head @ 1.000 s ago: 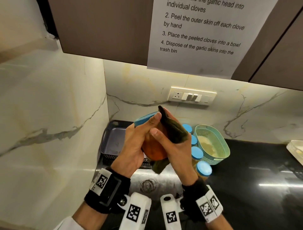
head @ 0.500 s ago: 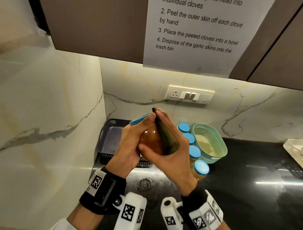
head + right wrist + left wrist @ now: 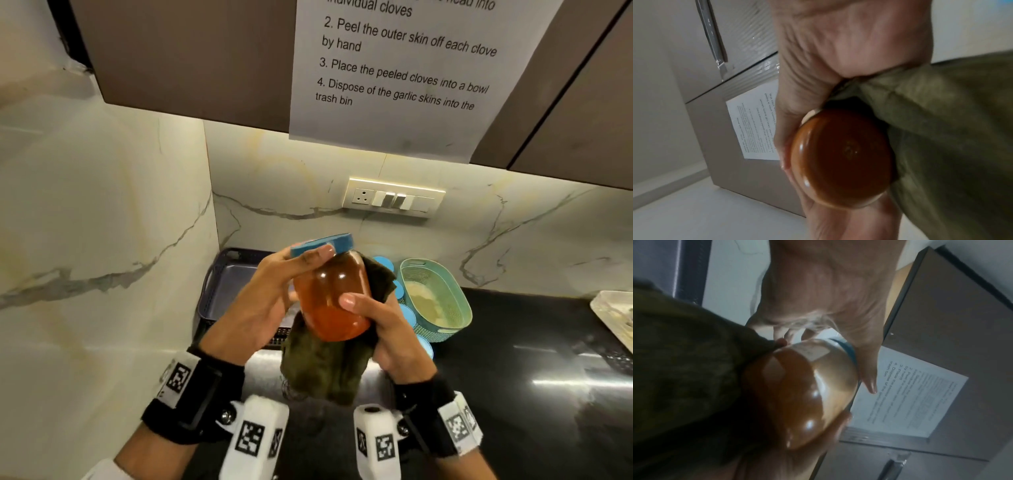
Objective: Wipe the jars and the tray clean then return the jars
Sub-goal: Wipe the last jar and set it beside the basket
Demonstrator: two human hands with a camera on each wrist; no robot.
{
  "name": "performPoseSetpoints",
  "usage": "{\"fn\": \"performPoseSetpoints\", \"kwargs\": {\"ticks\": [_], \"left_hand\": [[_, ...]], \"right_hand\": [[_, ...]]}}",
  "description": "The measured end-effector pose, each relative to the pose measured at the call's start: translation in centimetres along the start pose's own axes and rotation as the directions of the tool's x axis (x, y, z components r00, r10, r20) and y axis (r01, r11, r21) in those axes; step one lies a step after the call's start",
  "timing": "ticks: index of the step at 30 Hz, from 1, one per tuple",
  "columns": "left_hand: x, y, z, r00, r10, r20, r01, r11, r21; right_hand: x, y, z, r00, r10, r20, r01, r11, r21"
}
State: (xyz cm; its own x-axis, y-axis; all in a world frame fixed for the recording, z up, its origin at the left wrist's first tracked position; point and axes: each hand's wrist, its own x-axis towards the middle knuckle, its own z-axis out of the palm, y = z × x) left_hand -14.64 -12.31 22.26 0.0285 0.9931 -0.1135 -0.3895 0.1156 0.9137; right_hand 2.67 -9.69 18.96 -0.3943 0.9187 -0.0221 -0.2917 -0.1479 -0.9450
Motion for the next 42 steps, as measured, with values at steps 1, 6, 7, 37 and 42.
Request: {"fn": "performPoseSetpoints", "kwargs": {"ticks": [1, 6, 7, 37, 42], "left_hand": [[-0.1, 0.1, 0.1, 1.000, -0.002, -0.006, 0.002, 1.000, -0.022], [0.0, -0.2, 1.5, 0.992, 0.039, -0.120, -0.045, 0.998, -0.048], [-0.1, 0.1, 1.6, 0.991, 0.046, -0.123, -0.054, 0.997, -0.061], [-1.6, 0.0, 0.4, 0.995, -0.004, -0.103, -0.002, 0.998, -0.055], [-1.3, 0.8, 1.2, 0.998, -0.047, -0.040, 0.043, 0.993, -0.108]], "right_hand": [[0.0, -0.2, 0.1, 0.999, 0.025, 0.026, -0.025, 1.000, -0.006], [-1.1, 0.0, 2.7, 0.987, -0.143, -0.075, 0.132, 0.983, -0.129], [-1.4, 0.1, 3.1, 0.971, -0.216, -0.107, 0.197, 0.966, -0.170], [-0.8, -0.7, 1.8, 0.981, -0.193, -0.022, 0.187, 0.969, -0.163], [-1.3, -0.7, 2.7, 0.984, -0.177, -0.021, 0.176, 0.983, -0.062]]}}
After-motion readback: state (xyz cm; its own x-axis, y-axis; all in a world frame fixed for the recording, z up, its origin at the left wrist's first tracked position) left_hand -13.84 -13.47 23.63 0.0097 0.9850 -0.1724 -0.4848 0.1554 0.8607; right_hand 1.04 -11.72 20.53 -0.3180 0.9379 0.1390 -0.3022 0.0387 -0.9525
